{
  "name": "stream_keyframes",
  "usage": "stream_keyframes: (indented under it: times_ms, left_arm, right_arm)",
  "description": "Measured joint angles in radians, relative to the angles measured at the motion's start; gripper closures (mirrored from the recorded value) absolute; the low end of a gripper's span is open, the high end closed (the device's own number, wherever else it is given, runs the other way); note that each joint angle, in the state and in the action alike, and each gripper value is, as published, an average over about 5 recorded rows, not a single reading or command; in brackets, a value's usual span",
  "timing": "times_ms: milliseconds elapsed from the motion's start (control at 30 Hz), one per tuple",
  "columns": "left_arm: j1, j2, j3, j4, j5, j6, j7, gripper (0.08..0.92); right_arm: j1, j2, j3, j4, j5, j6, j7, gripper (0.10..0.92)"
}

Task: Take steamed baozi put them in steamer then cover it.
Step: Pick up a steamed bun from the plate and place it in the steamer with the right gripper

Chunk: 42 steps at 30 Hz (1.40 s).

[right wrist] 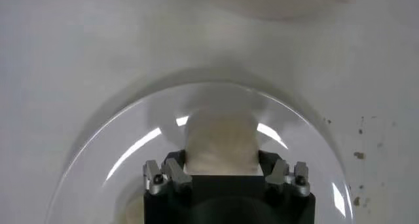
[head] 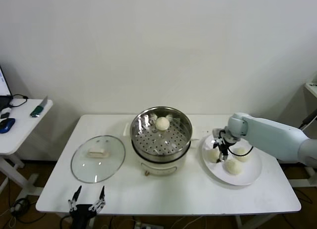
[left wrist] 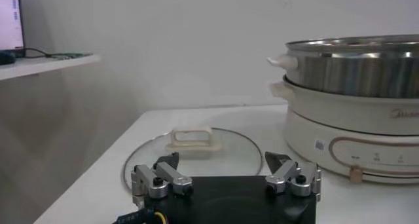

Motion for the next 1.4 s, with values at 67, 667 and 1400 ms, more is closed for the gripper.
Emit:
stream_keyframes:
  times_ms: [67, 667, 1400]
  left_arm:
    - [0.002, -0.001, 0.001, -0.002, 0.001, -0.001, 0.0, 0.177]
    - [0.007, -0.005, 0.009, -0.009, 0.014, -0.003, -0.001, 0.177]
    - [0.004, 0.004, -0.003, -0.02, 0.016, 0.001, 0.001, 0.177]
  right_arm:
    - [0.013, -0.006, -0.004, 0.008, 0.003, 0.005, -0.006, 0.312]
    - [0.475, 0.022, -0.227, 0.139, 0.237, 0.039, -0.091, 0.305]
    - [0.596, 0.4, -0.251, 0.184, 0.484, -0.075, 0.026, 0.304]
